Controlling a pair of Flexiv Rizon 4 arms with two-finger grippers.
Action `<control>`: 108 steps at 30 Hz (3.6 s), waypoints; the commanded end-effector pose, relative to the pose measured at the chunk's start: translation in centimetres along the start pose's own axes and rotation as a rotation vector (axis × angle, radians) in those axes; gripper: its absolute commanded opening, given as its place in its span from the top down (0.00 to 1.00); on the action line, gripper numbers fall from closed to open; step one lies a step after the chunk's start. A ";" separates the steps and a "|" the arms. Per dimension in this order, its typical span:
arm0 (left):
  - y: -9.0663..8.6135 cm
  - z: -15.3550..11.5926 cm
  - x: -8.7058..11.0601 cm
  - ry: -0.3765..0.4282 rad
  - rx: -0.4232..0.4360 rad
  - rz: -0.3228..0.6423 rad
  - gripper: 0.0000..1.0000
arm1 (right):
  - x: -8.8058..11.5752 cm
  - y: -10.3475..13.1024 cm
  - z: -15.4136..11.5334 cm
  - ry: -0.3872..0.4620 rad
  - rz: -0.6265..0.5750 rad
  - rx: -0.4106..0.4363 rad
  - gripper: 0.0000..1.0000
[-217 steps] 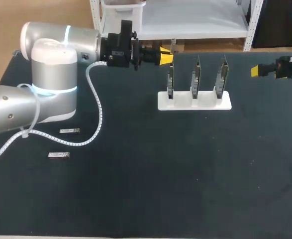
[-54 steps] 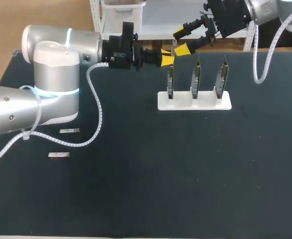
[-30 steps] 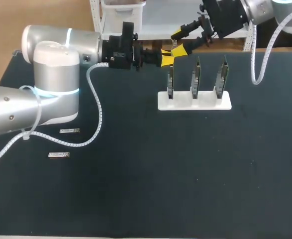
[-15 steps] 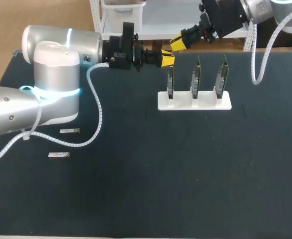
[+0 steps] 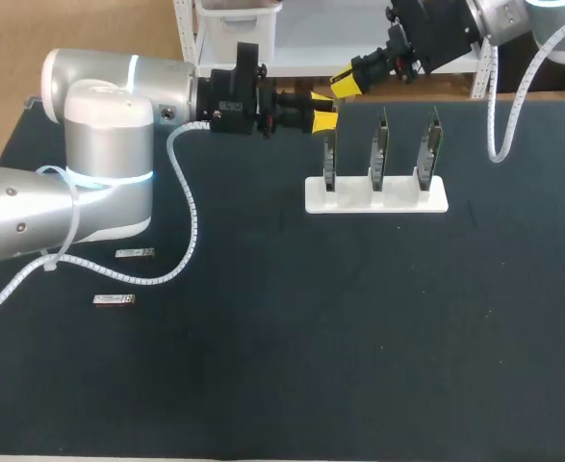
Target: Pick up the optical module with the left hand, and insert it into the network port with the right hand.
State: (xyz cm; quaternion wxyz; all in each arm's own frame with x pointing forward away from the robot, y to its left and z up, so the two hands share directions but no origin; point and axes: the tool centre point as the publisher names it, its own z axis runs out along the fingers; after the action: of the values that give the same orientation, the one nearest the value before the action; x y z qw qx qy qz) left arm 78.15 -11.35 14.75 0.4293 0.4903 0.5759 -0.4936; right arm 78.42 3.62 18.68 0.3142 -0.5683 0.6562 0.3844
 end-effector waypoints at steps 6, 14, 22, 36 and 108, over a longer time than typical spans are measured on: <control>-0.2 0.2 -0.1 0.045 -0.008 0.012 0.00 | 0.1 0.6 -0.8 0.002 0.002 0.024 1.00; -0.7 -0.3 -0.2 0.171 -0.025 0.065 0.00 | 0.2 0.6 -1.1 -0.004 0.001 0.028 1.00; -0.4 -2.4 -0.1 0.364 -0.050 0.140 0.00 | 0.3 0.8 -1.2 -0.004 0.000 0.022 1.00; 0.5 -2.7 3.2 0.650 -0.012 0.163 0.00 | 0.2 0.8 -1.1 -0.008 -0.004 0.025 1.00; 1.1 -2.0 6.1 0.710 0.092 0.145 0.00 | 0.5 1.5 -1.0 0.005 -0.008 0.028 1.00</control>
State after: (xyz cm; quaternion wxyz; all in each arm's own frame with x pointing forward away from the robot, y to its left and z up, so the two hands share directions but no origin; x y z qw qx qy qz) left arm 77.95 -8.31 8.92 0.2164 0.6883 0.6310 -0.2850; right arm 77.18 2.61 18.89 0.3201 -0.5682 0.6588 0.3750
